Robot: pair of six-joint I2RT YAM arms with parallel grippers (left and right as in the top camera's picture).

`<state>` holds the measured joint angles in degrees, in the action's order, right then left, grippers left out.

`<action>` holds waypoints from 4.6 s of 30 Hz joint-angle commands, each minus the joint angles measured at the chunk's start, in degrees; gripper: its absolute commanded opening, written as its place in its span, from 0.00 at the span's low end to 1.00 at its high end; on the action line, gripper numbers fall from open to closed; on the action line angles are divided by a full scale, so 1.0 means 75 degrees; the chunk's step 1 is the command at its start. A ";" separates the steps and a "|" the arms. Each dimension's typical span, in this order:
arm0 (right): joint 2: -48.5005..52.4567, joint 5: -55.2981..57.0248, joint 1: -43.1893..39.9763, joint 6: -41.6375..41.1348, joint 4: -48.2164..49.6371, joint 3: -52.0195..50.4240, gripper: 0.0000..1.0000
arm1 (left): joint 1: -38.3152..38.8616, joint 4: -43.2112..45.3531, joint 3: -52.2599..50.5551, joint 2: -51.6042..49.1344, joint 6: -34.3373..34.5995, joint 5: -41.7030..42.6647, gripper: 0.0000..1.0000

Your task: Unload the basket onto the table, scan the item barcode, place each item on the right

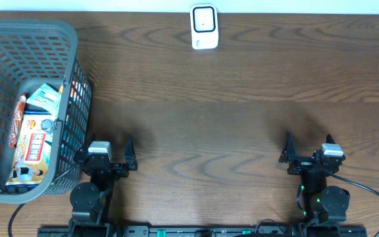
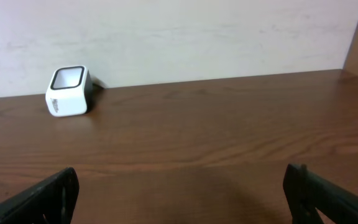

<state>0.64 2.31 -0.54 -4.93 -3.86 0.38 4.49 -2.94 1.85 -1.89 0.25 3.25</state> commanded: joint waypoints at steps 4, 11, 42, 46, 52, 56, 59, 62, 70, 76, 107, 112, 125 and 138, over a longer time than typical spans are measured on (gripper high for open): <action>0.0003 -0.0041 -0.0029 0.0099 -0.0035 -0.0009 0.99 | -0.0041 -0.0090 -0.0187 -0.0029 0.0122 0.0175 0.98; 0.0003 -0.0041 -0.0029 0.0099 -0.0032 -0.0009 0.99 | -0.0041 -0.0248 0.0344 -0.0029 0.0125 0.0909 0.97; 0.0003 -0.0041 -0.0029 0.0099 -0.0032 -0.0009 0.99 | -0.0038 -0.3077 0.6169 -0.4296 0.0463 0.2780 0.98; 0.0003 -0.0041 -0.0029 0.0099 -0.0035 -0.0009 0.99 | -0.0041 -0.3028 0.6455 -0.4549 0.0431 0.2891 0.98; 0.0003 -0.0041 -0.0029 0.0099 -0.0032 -0.0009 0.99 | -0.0041 -0.3063 0.6467 -0.4663 0.0437 0.2815 0.98; 0.0003 -0.0041 -0.0029 0.0099 -0.0032 -0.0009 0.99 | -0.0041 -0.3267 0.6630 -0.4753 0.0650 0.2119 0.98; 0.0003 -0.0041 -0.0029 0.0099 -0.0032 -0.0009 0.99 | -0.0041 -0.3599 0.6918 -0.5024 0.0667 0.1463 0.98; 0.0009 -0.0041 -0.0029 0.0099 -0.0035 -0.0009 0.99 | -0.0041 -0.3987 0.7385 -0.5537 0.0799 0.0784 0.98; 0.0009 -0.0041 -0.0032 0.0099 -0.0035 -0.0009 0.99 | -0.0356 -0.4809 0.9436 -0.7536 0.1629 -0.0044 0.98; 0.0009 -0.0041 -0.0029 0.0099 -0.0032 -0.0009 0.99 | -0.1440 -0.5403 1.1028 -0.8807 0.2646 -0.0035 0.98; 0.0009 -0.0041 -0.0032 0.0099 -0.0035 -0.0009 0.99 | -0.4284 -1.0051 1.1864 -1.0098 1.1345 -0.1064 0.98; 0.0009 -0.0041 -0.0029 0.0099 -0.0032 -0.0009 0.99 | -0.4281 -1.0022 1.1756 -1.0899 1.1756 -0.0609 0.98; 0.0015 -0.0041 -0.0029 0.0099 -0.0032 -0.0009 0.99 | -0.4284 -0.9999 1.1660 -1.2654 1.1809 0.0376 0.98; 0.0015 -0.0041 -0.0032 0.0099 -0.0032 -0.0009 0.99 | -0.4275 -0.9850 1.1234 -1.2907 1.1954 0.0501 0.98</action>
<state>0.73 2.15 -0.54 -4.93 -3.88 0.38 -27.66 -76.64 88.42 -98.28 88.55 5.91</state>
